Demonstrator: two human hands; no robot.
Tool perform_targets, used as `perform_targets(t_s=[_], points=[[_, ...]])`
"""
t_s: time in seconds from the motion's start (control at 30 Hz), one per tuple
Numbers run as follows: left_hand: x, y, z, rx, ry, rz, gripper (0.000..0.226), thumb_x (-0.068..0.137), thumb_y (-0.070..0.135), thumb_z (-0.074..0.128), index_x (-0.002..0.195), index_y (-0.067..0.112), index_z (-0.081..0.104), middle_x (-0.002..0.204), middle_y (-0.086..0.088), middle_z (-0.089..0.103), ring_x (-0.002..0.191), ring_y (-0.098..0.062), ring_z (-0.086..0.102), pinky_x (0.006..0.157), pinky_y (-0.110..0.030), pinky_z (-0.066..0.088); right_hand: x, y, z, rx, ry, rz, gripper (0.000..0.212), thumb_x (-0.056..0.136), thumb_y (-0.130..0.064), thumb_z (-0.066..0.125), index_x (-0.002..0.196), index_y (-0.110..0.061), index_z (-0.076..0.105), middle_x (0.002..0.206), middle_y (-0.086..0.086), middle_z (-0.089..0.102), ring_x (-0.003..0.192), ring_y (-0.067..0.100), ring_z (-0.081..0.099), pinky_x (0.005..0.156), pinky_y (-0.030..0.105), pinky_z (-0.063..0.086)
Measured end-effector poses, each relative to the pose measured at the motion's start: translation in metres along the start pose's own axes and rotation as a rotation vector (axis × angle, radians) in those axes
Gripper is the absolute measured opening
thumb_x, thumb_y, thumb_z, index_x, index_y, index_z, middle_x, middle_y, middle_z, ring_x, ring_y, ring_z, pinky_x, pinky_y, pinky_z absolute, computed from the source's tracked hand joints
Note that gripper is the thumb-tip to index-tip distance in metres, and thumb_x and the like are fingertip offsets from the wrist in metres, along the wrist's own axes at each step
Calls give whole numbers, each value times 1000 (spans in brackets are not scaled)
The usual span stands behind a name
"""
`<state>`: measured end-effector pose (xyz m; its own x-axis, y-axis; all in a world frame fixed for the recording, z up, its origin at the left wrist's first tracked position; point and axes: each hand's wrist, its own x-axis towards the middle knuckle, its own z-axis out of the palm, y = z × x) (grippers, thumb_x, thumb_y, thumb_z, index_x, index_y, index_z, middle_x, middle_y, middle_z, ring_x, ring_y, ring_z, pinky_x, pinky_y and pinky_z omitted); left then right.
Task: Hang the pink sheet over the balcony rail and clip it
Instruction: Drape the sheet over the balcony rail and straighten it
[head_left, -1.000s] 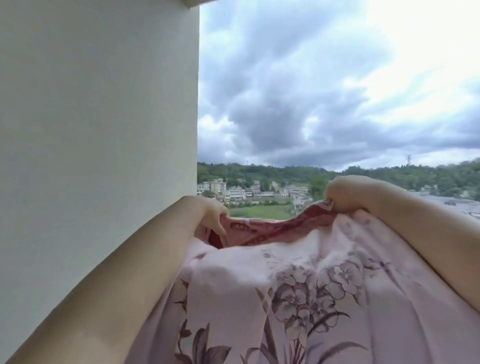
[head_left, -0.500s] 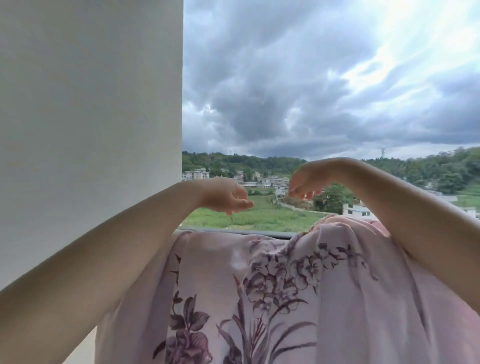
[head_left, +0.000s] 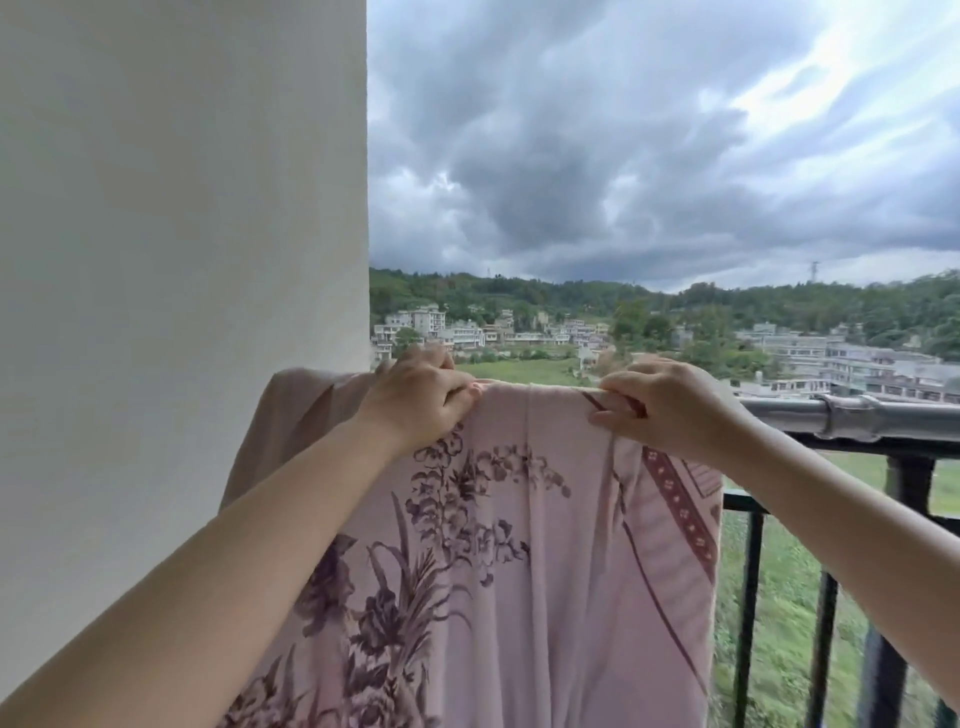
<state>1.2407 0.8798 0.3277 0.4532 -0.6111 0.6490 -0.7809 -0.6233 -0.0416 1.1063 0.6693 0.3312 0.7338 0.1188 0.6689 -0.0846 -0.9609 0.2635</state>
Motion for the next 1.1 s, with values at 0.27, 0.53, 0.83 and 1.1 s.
perform_targets(t_s=[0.27,0.53,0.83,1.1], points=[[-3,21,-8,265,45,-55,45,87,48,45,109,11,59,108,-11,57,107,-28,47,90,-39,40,-115,-30,65,141,246,680,79,61,-63,62,109,-3,45,113,16,49,104,32,46,86,49,43],[-4,28,-3,493,0,77,49,86,59,33,107,20,56,95,-10,64,89,-25,57,76,-33,42,-126,-28,62,1095,187,1078,28,88,-7,40,73,10,57,68,15,56,62,22,47,56,30,35],[58,12,5,152,16,73,58,90,51,22,69,10,57,76,-8,61,65,-22,57,56,-28,37,47,79,-90,-311,249,490,24,84,1,40,102,7,54,100,31,62,93,44,60,75,43,48],[124,36,20,436,3,-308,31,92,11,35,108,7,60,114,-9,62,107,-25,55,94,-35,39,127,144,-50,-471,-117,317,24,88,-13,42,105,-6,58,104,15,65,96,34,61,77,36,48]])
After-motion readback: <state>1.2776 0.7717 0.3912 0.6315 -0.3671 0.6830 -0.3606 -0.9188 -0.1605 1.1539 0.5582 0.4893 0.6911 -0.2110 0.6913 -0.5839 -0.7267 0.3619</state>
